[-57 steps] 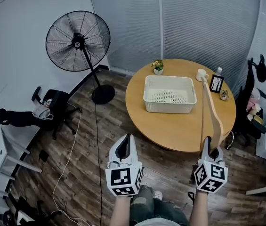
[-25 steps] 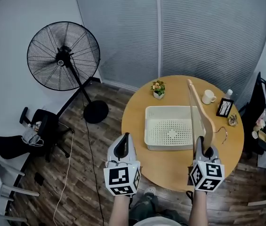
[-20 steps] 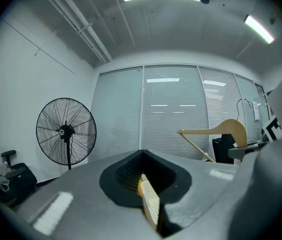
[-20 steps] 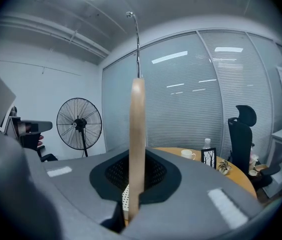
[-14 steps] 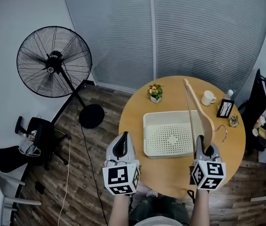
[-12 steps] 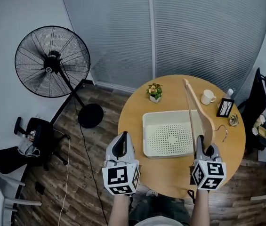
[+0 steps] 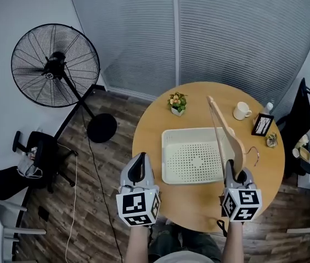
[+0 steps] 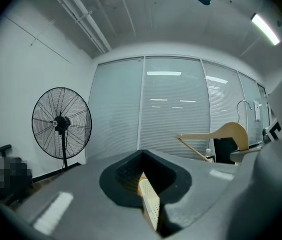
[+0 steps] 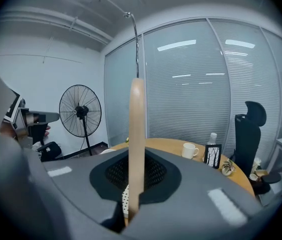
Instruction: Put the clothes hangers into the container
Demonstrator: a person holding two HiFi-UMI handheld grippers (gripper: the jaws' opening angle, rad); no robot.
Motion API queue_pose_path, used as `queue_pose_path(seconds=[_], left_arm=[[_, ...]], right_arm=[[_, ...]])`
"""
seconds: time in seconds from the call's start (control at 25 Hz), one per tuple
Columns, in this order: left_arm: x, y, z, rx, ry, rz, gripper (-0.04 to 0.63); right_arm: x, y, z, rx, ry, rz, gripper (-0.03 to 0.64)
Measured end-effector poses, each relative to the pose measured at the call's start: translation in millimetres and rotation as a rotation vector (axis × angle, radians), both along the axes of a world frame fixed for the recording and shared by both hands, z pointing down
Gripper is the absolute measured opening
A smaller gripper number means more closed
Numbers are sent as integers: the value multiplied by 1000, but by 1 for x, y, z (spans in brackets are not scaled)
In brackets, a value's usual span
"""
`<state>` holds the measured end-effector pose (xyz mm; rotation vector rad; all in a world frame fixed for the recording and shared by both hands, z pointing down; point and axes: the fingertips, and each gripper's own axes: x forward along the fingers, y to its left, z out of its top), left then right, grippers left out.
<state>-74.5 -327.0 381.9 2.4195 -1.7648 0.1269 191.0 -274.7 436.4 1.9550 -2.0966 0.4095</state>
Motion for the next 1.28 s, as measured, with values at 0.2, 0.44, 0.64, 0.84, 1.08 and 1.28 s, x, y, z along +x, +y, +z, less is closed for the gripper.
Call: queue_pose_path(seconds=[0.2, 0.44, 0.64, 0.84, 1.08, 1.28], left_arm=[[11, -9, 1, -12, 1, -17, 0], [19, -14, 6, -28, -5, -23, 0], [21, -21, 11, -39, 0, -32, 0], [24, -28, 12, -44, -6, -31, 0], [22, -31, 16, -56, -7, -37, 0], [19, -34, 19, -63, -10, -47, 0]], right_arm=[[5, -13, 6, -50, 50, -99, 28], [7, -22, 20, -124, 119, -219, 28], [8, -30, 31, -176, 167, -306, 28], [7, -37, 38, -227, 240, -409, 28], [5, -43, 54, -288, 284, -506, 28], [2, -44, 67, -331, 323, -579, 28]])
